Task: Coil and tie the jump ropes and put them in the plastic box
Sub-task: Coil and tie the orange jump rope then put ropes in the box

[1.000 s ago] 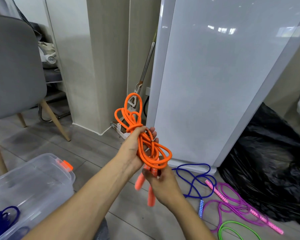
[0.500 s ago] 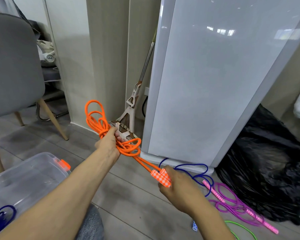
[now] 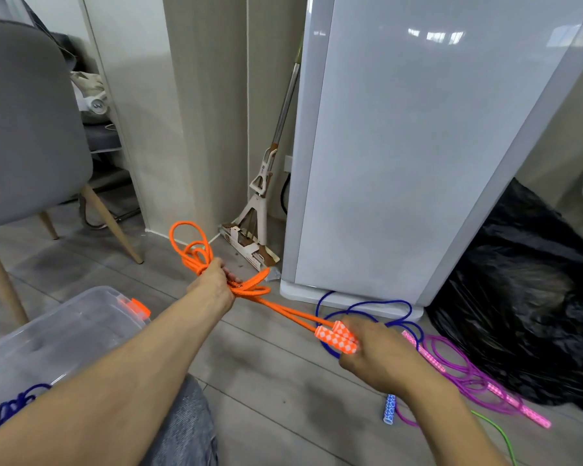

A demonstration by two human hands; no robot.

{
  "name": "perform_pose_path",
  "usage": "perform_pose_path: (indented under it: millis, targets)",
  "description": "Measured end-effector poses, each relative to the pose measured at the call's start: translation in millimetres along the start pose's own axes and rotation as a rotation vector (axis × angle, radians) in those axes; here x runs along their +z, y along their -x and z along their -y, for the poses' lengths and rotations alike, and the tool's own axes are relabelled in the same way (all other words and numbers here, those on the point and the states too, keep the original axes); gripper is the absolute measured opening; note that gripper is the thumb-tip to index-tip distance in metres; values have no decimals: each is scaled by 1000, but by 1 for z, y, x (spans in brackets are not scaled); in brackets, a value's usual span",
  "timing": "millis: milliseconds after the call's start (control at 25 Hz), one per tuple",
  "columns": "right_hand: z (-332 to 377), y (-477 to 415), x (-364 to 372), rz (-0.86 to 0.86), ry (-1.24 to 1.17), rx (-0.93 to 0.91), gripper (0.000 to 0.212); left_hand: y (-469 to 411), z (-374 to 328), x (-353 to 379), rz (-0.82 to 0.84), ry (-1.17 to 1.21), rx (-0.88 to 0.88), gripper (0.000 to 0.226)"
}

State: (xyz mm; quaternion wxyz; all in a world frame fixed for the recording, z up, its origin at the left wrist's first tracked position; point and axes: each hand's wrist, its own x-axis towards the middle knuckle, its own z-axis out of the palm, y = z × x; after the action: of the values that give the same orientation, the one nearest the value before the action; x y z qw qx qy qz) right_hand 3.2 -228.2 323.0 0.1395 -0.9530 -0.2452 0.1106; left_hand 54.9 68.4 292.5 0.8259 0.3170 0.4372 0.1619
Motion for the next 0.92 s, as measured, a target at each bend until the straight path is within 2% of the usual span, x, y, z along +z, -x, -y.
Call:
perform_pose_path:
  millis: [160, 280, 400, 480, 600, 720, 800, 920]
  targets:
    - [-12, -1, -6, 14, 82, 104, 10, 13, -5, 2, -6, -177, 301, 24]
    - [-19, -4, -11, -126, 167, 154, 6, 23, 1, 6, 118, -428, 375, 24]
    - [-18, -13, -6, -271, 327, 90, 15, 44, 12, 16, 333, -686, 393, 13]
    - [-17, -21, 2, -341, 444, 20, 22, 62, 19, 20, 539, -865, 449, 5]
    - [-4, -30, 7, -437, 509, -40, 35, 74, 33, 15, 837, -1235, 698, 23]
    - [10, -33, 10, -551, 474, -139, 34, 89, 42, 16, 927, -1464, 885, 34]
    - [15, -33, 12, -598, 445, -140, 33, 94, 37, 19, 929, -1579, 850, 36]
    - [17, -34, 15, -669, 394, -123, 30, 97, 21, 20, 996, -1669, 622, 43]
